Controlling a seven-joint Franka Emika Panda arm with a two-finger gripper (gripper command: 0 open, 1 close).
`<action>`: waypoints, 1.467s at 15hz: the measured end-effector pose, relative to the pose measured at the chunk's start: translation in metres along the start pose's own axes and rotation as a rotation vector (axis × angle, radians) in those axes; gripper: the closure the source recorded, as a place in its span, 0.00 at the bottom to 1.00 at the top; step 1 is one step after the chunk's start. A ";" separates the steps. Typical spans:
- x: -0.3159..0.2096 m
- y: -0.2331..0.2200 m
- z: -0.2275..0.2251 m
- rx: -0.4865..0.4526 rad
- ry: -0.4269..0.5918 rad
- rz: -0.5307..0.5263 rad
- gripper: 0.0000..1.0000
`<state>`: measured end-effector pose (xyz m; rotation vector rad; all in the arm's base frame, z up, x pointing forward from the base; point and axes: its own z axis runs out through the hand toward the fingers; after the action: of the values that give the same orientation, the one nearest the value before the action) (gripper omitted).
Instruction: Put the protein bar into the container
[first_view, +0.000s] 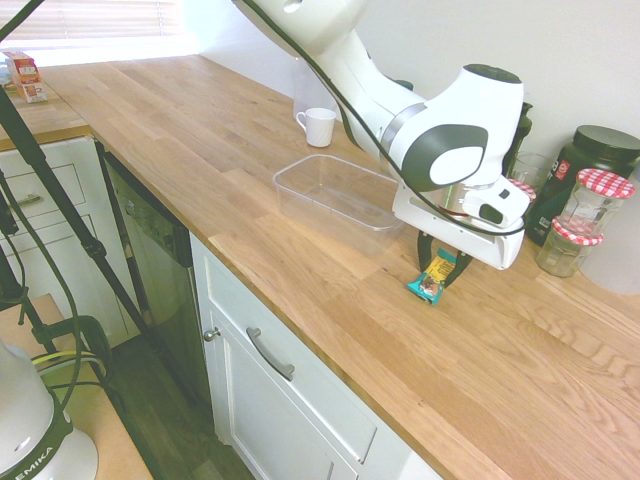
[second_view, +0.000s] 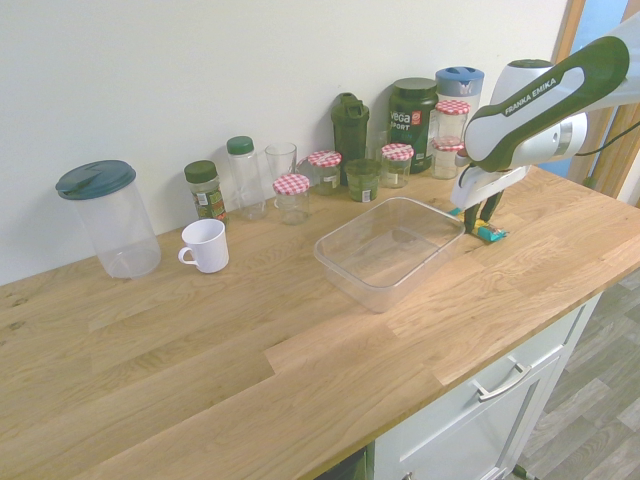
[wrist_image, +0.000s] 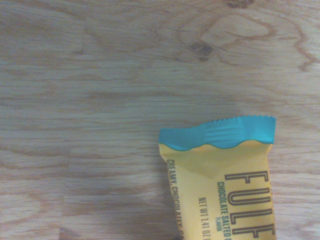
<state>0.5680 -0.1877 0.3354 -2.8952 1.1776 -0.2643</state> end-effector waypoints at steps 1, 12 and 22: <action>0.000 0.000 0.000 0.000 0.000 0.001 1.00; 0.005 0.006 -0.063 0.058 0.062 0.026 1.00; -0.071 -0.080 -0.150 0.098 0.129 -0.062 1.00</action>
<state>0.5497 -0.0723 0.4782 -2.8702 1.0589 -0.5015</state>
